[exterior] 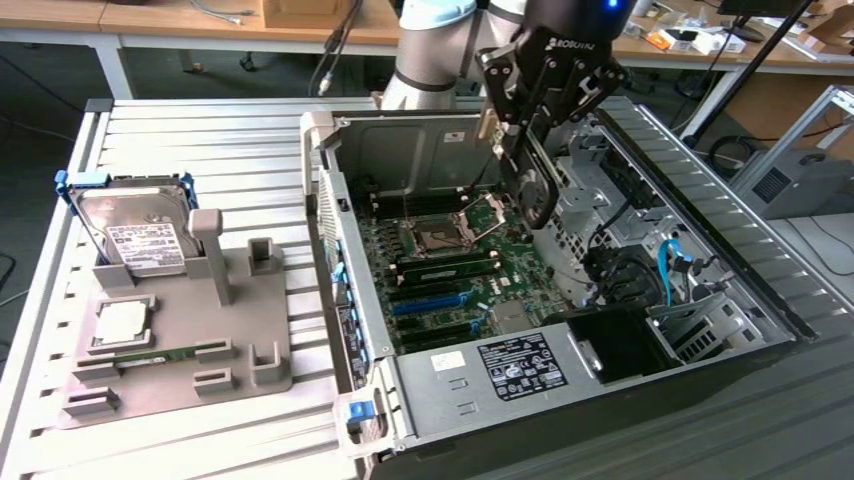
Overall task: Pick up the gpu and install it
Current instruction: 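Pick up the gpu and move the gpu toward the slot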
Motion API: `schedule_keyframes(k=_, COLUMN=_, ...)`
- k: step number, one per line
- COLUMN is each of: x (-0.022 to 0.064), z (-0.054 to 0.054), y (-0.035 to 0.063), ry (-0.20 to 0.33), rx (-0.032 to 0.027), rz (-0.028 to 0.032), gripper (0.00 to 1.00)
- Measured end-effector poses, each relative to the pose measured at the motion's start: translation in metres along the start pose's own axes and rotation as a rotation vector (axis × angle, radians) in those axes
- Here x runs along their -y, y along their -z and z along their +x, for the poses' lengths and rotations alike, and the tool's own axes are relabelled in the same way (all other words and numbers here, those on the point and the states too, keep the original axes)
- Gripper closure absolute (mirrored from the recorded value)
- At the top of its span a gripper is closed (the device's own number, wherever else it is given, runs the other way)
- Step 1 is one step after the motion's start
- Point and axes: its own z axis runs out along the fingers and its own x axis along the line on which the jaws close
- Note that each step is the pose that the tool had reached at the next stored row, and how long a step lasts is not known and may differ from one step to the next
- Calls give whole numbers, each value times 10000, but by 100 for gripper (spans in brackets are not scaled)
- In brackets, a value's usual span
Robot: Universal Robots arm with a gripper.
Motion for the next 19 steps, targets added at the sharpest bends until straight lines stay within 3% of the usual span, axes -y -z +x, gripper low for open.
schedule_keyframes(k=19, x=-31, z=-233, y=-164, ry=2, rx=2, rz=27, gripper=73)
